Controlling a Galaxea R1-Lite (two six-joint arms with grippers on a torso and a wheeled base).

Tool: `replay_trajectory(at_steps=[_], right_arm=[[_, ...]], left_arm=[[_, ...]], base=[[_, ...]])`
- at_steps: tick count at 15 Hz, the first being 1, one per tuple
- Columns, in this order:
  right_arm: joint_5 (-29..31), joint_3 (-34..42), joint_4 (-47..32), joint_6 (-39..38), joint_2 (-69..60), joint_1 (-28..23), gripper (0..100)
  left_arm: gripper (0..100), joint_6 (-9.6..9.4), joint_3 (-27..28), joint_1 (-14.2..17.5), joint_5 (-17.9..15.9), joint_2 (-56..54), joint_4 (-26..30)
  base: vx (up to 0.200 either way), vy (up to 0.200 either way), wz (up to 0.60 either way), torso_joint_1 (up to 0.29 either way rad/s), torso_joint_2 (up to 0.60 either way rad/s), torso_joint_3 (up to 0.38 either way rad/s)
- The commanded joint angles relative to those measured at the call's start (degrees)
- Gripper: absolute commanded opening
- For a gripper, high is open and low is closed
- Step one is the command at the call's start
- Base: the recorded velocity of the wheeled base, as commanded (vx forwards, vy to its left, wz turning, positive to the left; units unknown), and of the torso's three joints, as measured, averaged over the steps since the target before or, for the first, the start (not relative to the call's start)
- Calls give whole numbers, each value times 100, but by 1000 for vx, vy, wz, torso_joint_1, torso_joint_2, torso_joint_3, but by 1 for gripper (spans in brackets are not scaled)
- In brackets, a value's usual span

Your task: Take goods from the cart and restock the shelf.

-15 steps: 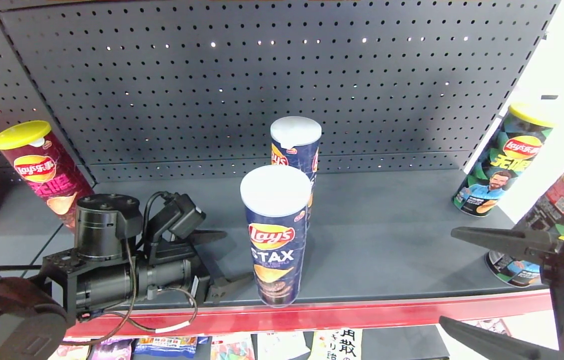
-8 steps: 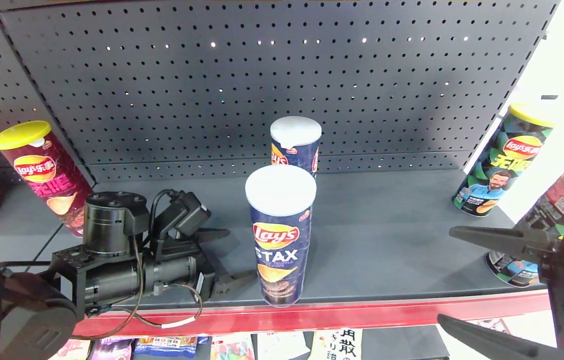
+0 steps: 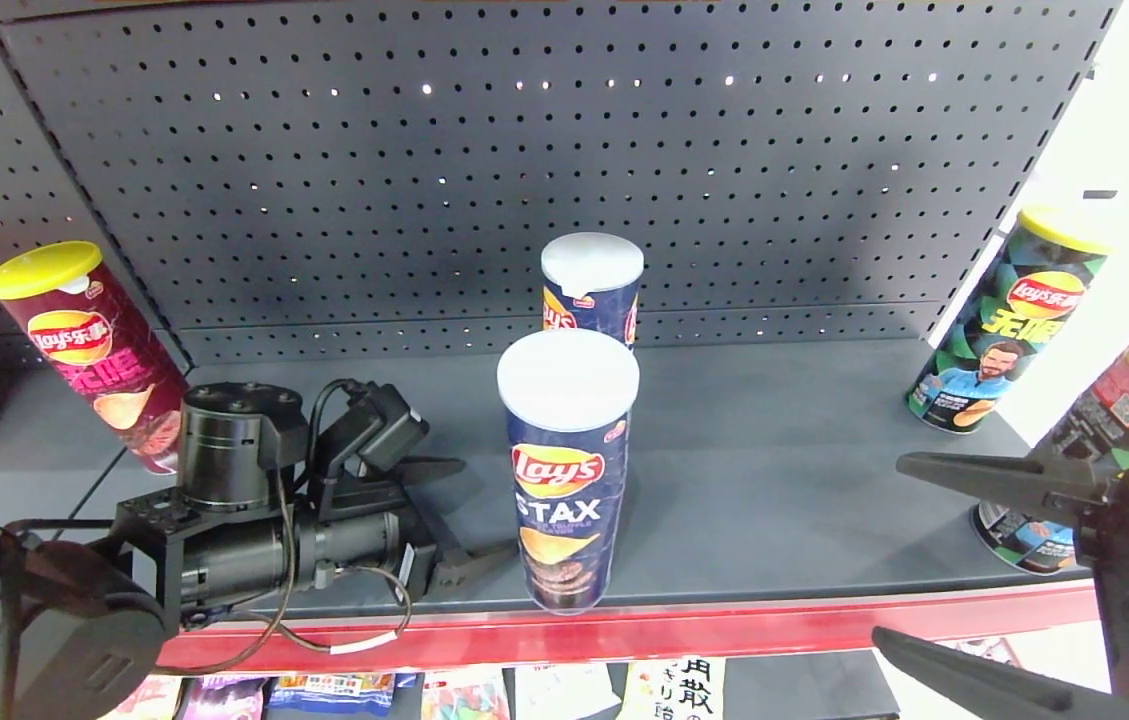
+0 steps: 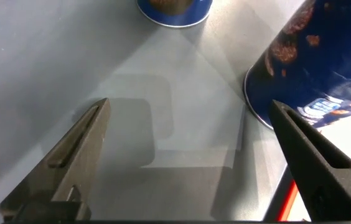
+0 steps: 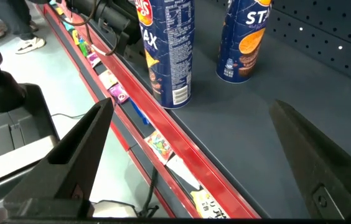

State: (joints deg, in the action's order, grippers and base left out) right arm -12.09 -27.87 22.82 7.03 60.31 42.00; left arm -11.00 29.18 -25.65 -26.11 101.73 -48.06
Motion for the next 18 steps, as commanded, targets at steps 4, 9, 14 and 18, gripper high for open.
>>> replay_trajectory(at_steps=[4, 9, 14, 18], right_arm=[[-4, 1, 12, -9, 7, 2, 100], [-4, 1, 12, -9, 34, 2, 100], [-4, -52, 12, -9, 51, 2, 100], [-4, -52, 12, -9, 87, 2, 100]], left_arm=[[100, 10, -71, 16, 1, -30, -2], [100, 10, -343, 42, -17, -329, -2], [100, 1, -299, -45, -52, -259, -11], [100, 1, -167, -54, -52, -127, -20]], base=[[0, 0, 0, 0, 0, 0], [0, 0, 0, 0, 0, 0], [0, 0, 0, 0, 0, 0], [0, 0, 0, 0, 0, 0]])
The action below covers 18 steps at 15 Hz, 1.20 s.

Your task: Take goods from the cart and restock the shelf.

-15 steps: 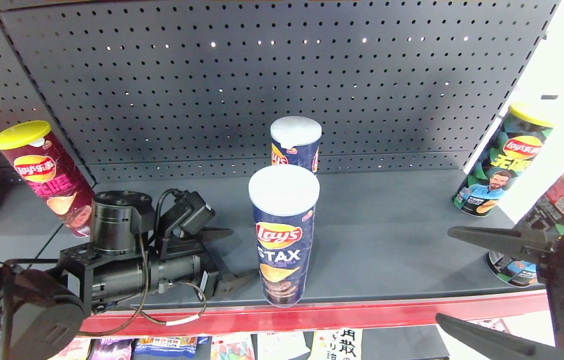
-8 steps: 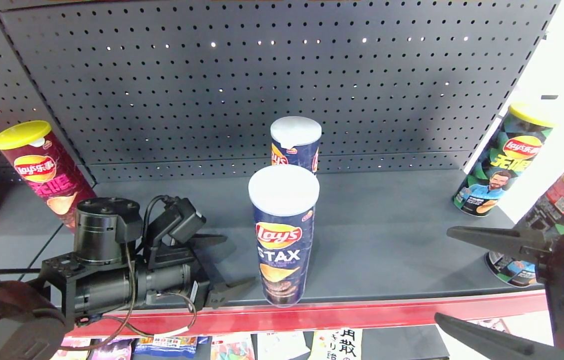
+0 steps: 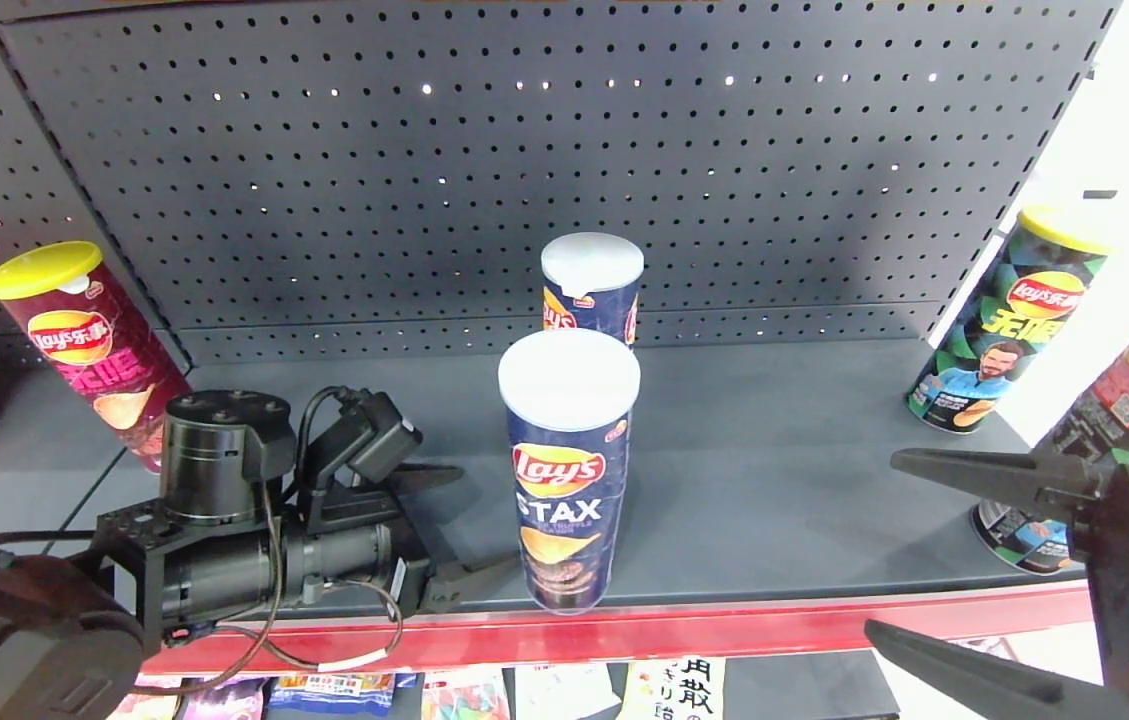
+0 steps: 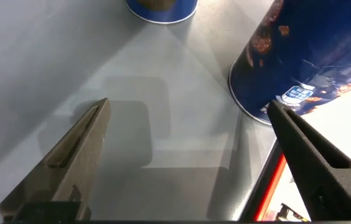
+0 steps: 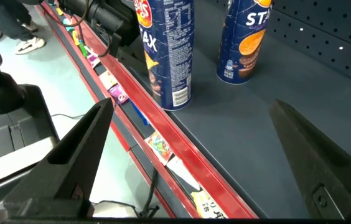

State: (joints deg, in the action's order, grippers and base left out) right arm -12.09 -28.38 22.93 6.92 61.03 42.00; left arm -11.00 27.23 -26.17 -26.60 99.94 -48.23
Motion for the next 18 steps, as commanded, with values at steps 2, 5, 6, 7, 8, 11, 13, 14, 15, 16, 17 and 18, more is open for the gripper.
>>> replay_trajectory(at_steps=[2, 5, 6, 7, 8, 11, 13, 14, 15, 16, 17, 18], right_arm=[[-4, -1, 1, 2, 15, 2, 100], [-4, -1, 1, 2, 15, 2, 100], [-4, -1, 1, 2, 15, 2, 100], [-4, -1, 1, 2, 15, 2, 100], [-4, 8, 1, 2, 15, 2, 100], [-4, 17, 1, 2, 23, 2, 100], [-4, 61, 1, 2, 15, 2, 100], [-4, 113, -8, 2, -3, 2, 100], [-4, 157, -8, 2, -12, 2, 100], [5, 316, -8, 11, -65, 10, 100], [-4, 430, -8, 19, -135, 10, 100], [-4, 685, -17, 37, -346, 19, 100]], left_arm=[[100, 1, 28, -2, -3, 52, -3], [100, 1, 63, -2, -3, 105, -3], [100, 10, 98, -46, 6, 114, -3], [100, 10, 107, -63, 6, 131, -3], [100, 10, 115, -81, 14, 149, -3], [100, 19, 133, -116, 23, 158, -3], [100, 36, 98, -99, 41, 140, -3], [100, 36, 45, -28, 50, 87, -3], [100, 36, -8, 33, 50, 43, -3], [100, 36, -227, 244, 50, -264, -11], [100, 36, -385, 359, 58, -440, -11], [100, 36, -737, 517, 138, -880, -11]], base=[[0, 0, 0, 0, 0, 0], [0, 0, 0, 0, 0, 0], [0, 0, 0, 0, 0, 0], [0, 0, 0, 0, 0, 0], [0, 0, 0, 0, 0, 0], [0, 0, 0, 0, 0, 0], [0, 0, 0, 0, 0, 0], [0, 0, 0, 0, 0, 0], [0, 0, 0, 0, 0, 0], [0, 0, 0, 0, 0, 0], [0, 0, 0, 0, 0, 0], [0, 0, 0, 0, 0, 0]])
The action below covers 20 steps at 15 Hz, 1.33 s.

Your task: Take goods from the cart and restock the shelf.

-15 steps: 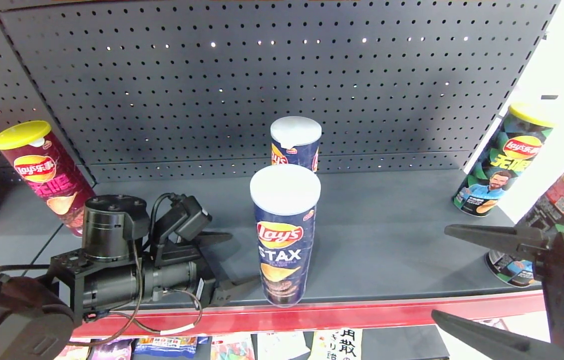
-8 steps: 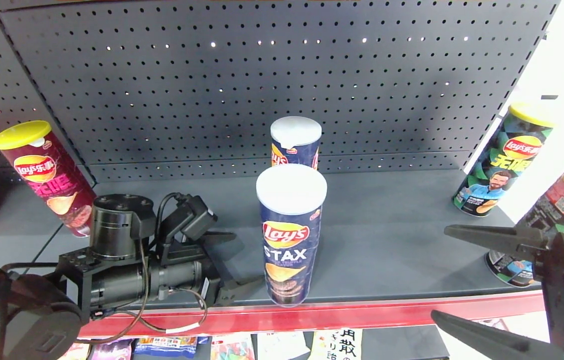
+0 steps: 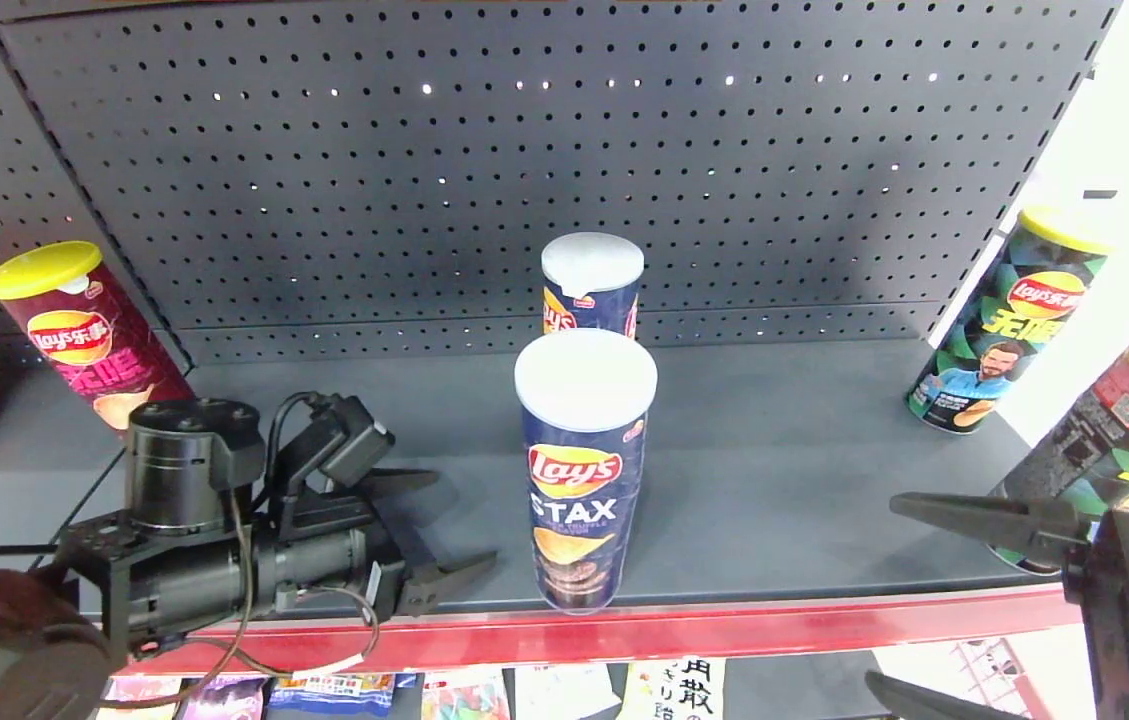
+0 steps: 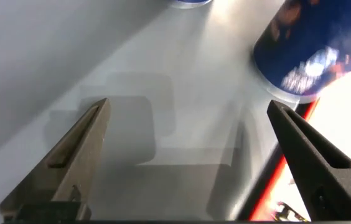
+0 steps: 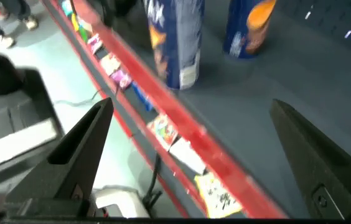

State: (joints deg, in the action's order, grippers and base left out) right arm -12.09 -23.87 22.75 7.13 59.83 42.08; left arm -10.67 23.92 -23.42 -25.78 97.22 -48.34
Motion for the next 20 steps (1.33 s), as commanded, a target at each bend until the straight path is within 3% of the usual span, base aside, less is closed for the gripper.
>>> replay_trajectory(at_steps=[1, 4, 6, 7, 8, 9, 10, 11, 13, 15, 17, 20], right_arm=[[14, 409, 2, 25, -402, 11, 100], [128, 866, 2, 51, -1140, 2, 100], [752, 1174, -420, 51, -2309, -86, 100], [1201, 1069, -1018, 51, -2872, -209, 100], [1675, 875, -1774, 51, -3443, -411, 100], [2027, 726, -2336, 51, -3768, -596, 100], [2466, 409, -3329, 51, -4234, -930, 100], [2677, -56, -4551, 51, -4805, -1290, 100], [2923, -30, -4947, 34, -5359, -1677, 100], [3486, -65, -4868, 25, -5315, -1721, 100], [4066, -171, -4876, 25, -5122, -1721, 100], [4303, -153, -4885, 16, -4885, -1563, 100]], left_arm=[[100, 12, -704, 294, 179, -968, 0], [100, 170, -1381, 294, 777, -2111, 70], [100, 188, -1724, 276, 2552, -3403, 764], [100, 179, -1654, 276, 3220, -3921, 1292], [100, 188, -1522, 285, 3466, -4466, 1854], [100, 197, -1399, 294, 3466, -4791, 2267], [100, 276, -1153, 303, 3457, -5336, 3128], [100, 407, -687, 329, 3484, -6013, 4447], [100, 416, -362, 364, 3510, -6936, 5756], [100, 469, -423, 364, 3475, -7621, 6539], [100, 425, -502, 312, 3457, -7850, 6547], [100, 56, -467, 320, 3492, -7964, 6530]], base=[[0, 0, 0, 0, 0, 0], [0, 0, 0, 0, 0, 0], [0, 0, 0, 0, 0, 0], [0, 0, 0, 0, 0, 0], [0, 0, 0, 0, 0, 0], [0, 0, 0, 0, 0, 0], [0, 0, 0, 0, 0, 0], [0, 0, 0, 0, 0, 0], [0, 0, 0, 0, 0, 0], [0, 0, 0, 0, 0, 0], [0, 0, 0, 0, 0, 0], [0, 0, 0, 0, 0, 0]])
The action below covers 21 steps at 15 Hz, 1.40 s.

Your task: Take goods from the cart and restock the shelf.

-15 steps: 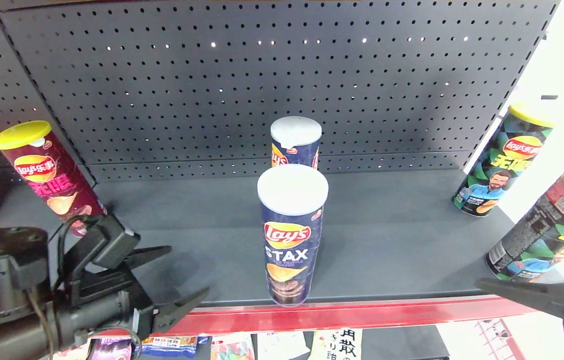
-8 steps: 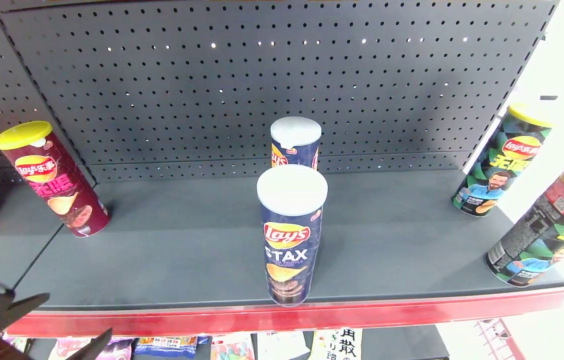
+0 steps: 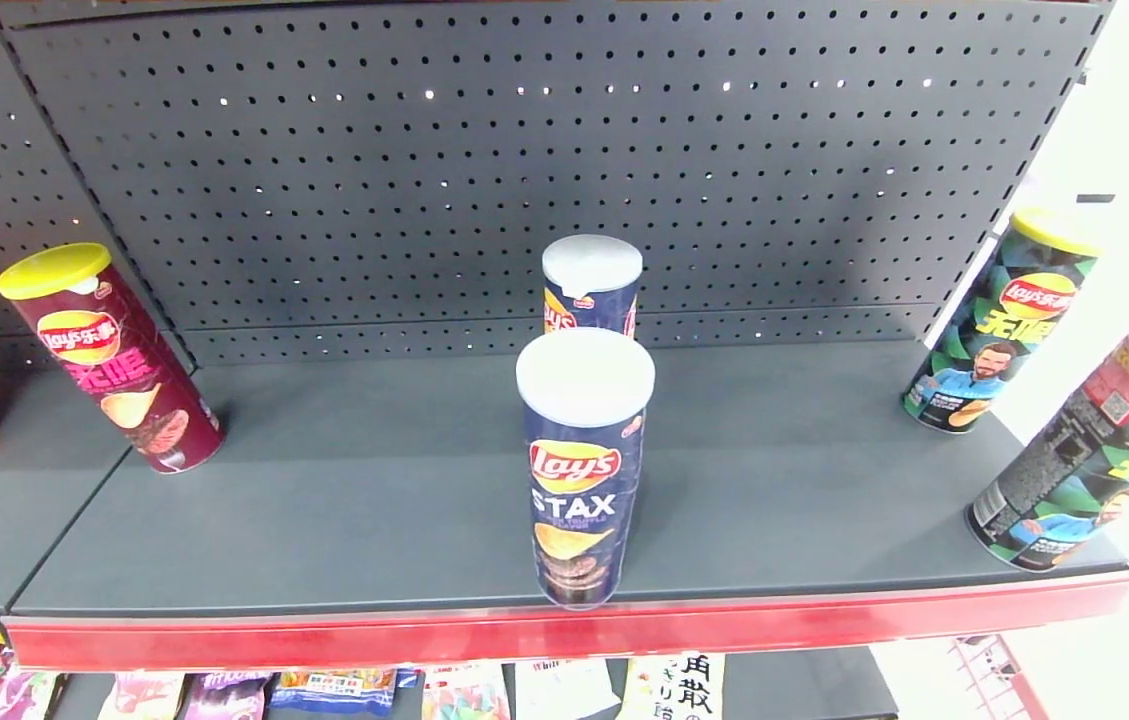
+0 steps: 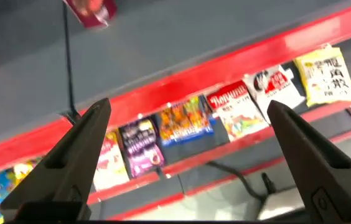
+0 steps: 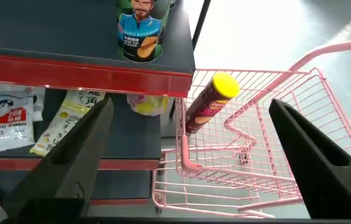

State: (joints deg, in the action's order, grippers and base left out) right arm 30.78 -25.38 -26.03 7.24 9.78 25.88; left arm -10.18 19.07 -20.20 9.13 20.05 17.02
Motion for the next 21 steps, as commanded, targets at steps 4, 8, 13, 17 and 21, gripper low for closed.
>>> replay_trajectory(at_steps=[4, 8, 13, 17, 21], right_arm=[[16, -2, -8, -47, 174, 304, 100], [16, 7, -8, -65, 174, 365, 100], [16, 7, -8, -65, 147, 374, 100], [16, 7, -8, -65, 147, 374, 100], [-37, 42, -8, -65, 156, 383, 100]], left_arm=[[100, -142, 89, 7, 203, -248, -41], [100, -151, 132, 7, 291, -248, -32], [100, -151, 132, -2, 282, -265, -32], [100, -248, 141, -2, 291, -318, -41], [100, -300, 124, -2, 300, -432, -32]], base=[[0, 0, 0, 0, 0, 0], [-150, 0, 0, 5, 2, -1], [-200, 0, 0, 3, 1, 4], [0, 0, 0, 0, 0, 0], [0, -100, 0, -1, 1, 1]])
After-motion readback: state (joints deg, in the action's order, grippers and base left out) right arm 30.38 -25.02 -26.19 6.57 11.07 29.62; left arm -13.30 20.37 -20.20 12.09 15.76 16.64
